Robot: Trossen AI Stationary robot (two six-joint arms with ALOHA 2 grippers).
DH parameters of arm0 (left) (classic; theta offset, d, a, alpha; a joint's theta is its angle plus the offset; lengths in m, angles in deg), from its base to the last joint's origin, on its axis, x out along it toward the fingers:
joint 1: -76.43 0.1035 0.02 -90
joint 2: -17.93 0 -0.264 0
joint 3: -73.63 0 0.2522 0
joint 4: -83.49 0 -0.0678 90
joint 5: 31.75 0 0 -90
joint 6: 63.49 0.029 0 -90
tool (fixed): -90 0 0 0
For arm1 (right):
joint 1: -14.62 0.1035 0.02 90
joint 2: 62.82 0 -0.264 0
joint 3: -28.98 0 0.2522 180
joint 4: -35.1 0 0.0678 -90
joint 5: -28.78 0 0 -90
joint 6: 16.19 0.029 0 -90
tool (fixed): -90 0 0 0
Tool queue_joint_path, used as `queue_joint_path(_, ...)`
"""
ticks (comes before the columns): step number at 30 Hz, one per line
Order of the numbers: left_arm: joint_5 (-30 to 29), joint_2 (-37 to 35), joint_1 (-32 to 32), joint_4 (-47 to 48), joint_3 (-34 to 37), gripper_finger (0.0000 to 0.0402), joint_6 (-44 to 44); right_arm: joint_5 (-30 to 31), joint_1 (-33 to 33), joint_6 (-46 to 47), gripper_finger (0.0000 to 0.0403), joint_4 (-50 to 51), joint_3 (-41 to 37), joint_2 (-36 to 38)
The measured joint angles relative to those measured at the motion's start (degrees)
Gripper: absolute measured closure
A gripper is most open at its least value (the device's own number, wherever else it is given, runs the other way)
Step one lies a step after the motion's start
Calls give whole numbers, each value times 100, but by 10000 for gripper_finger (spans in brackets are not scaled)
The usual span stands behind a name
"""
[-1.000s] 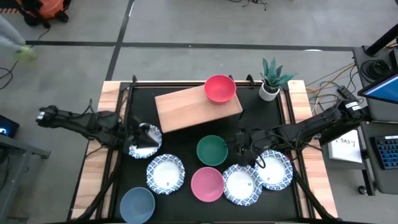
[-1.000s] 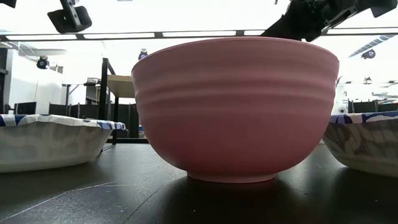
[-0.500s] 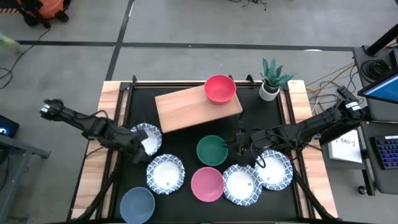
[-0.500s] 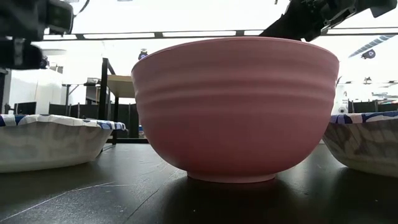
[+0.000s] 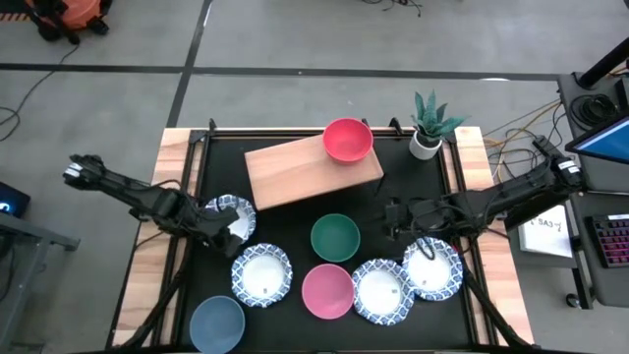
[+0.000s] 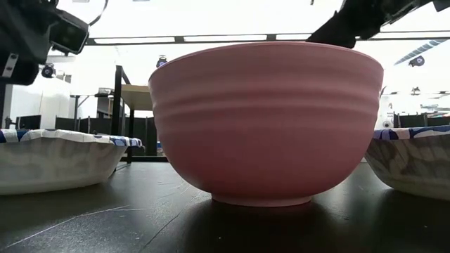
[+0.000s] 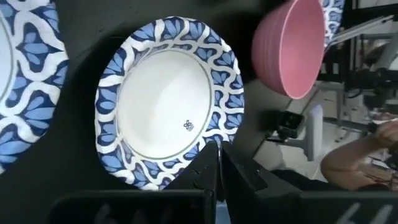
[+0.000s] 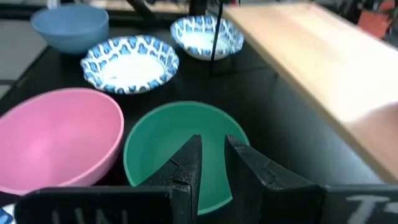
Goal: Place and stack bowls onto a shelf
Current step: Put the top left white and blue bowl on the shelf
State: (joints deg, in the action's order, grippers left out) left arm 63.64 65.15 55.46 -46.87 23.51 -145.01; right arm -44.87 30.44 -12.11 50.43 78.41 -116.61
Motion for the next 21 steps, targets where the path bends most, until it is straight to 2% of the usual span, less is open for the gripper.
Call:
queue_joint_path(6,-96,599,0,678,-664,402,573,-335,2,-566,344,-1139,-610,185)
queue_joint_path(10,-27,1016,-4,978,-1072,402,1521,-336,-33,-711,344,-1715,-1041,357)
queue_joint_path(15,140,1392,-7,1795,-1627,402,2394,-127,-188,-678,344,-1905,-1366,768)
queue_joint_path(21,-229,1511,-2,2010,-1992,402,2995,-87,-609,-185,344,-2097,-1722,1147)
